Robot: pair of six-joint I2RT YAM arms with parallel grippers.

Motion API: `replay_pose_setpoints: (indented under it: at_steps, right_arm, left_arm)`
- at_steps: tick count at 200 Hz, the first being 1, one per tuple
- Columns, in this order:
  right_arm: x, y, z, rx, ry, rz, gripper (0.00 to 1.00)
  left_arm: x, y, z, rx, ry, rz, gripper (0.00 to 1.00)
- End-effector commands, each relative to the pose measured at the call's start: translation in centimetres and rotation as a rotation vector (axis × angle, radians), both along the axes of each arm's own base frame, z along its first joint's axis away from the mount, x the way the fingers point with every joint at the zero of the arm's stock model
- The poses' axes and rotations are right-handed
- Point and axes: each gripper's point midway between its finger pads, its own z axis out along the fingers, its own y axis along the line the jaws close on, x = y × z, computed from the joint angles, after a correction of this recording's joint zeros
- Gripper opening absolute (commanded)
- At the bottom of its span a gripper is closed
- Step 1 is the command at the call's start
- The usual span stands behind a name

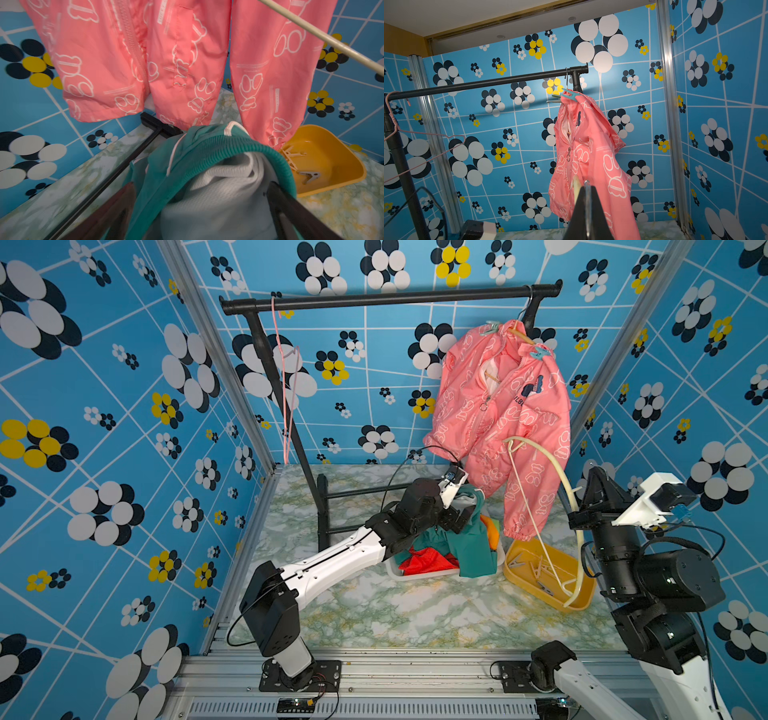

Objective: Remove the clothespins securing jackets to the hanger
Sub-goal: Place the jacket in the basket.

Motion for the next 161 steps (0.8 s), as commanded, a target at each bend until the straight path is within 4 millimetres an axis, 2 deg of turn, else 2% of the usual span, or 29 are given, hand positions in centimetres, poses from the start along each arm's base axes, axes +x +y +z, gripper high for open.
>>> replay_pose_setpoints:
  at_steps: [1, 8, 14, 19, 34, 43, 58, 75, 90, 113, 142, 161]
  right_arm:
    - [-1.2, -1.2, 0.3, 0.014, -0.030, -0.041, 0.00]
    - [-1.4, -1.3, 0.2, 0.018, -0.034, -0.044, 0.00]
    - [-1.5, -1.3, 0.1, 0.020, -0.035, -0.043, 0.00]
    - [-1.6, -1.4, 0.1, 0.024, -0.037, -0.046, 0.00]
    - [-1.6, -1.7, -0.2, 0.039, -0.037, -0.056, 0.00]
    - [-1.5, -1.8, -0.5, 0.043, -0.032, -0.063, 0.00]
    - [-1.4, -1.9, -0.7, 0.046, -0.026, -0.071, 0.00]
    - [-1.4, -2.0, -0.9, 0.046, -0.021, -0.075, 0.00]
    - [-1.4, -2.1, -1.0, 0.047, -0.021, -0.080, 0.00]
    - [-1.1, -2.0, -1.4, 0.050, -0.011, -0.082, 0.00]
    - [0.0, -1.4, -1.8, 0.044, 0.020, -0.068, 0.00]
    - [0.8, -0.5, -1.9, 0.036, 0.039, -0.030, 0.00]
  left_arm:
    - [-0.6, -1.8, 0.4, -0.052, 0.056, -0.125, 1.00]
    - [-0.2, -2.0, -0.7, -0.044, 0.085, -0.124, 0.96]
    - [0.2, -2.0, -1.7, -0.033, 0.106, -0.119, 0.89]
    - [0.6, -2.0, -2.7, -0.016, 0.121, -0.108, 0.80]
    - [1.9, -1.6, -6.3, 0.045, 0.182, -0.066, 0.38]
    - [2.4, -1.2, -8.2, 0.075, 0.222, -0.053, 0.25]
    - [3.3, -0.4, -13.2, 0.149, 0.308, -0.015, 0.00]
    - [3.7, 1.1, -17.7, 0.234, 0.368, 0.036, 0.00]
    - [3.4, 2.0, -21.2, 0.294, 0.407, 0.060, 0.00]
    - [2.7, 2.6, -26.0, 0.336, 0.489, 0.080, 0.00]
    - [2.6, 2.3, -30.5, 0.342, 0.560, 0.091, 0.00]
    - [3.2, 2.5, -31.6, 0.370, 0.559, 0.119, 0.00]
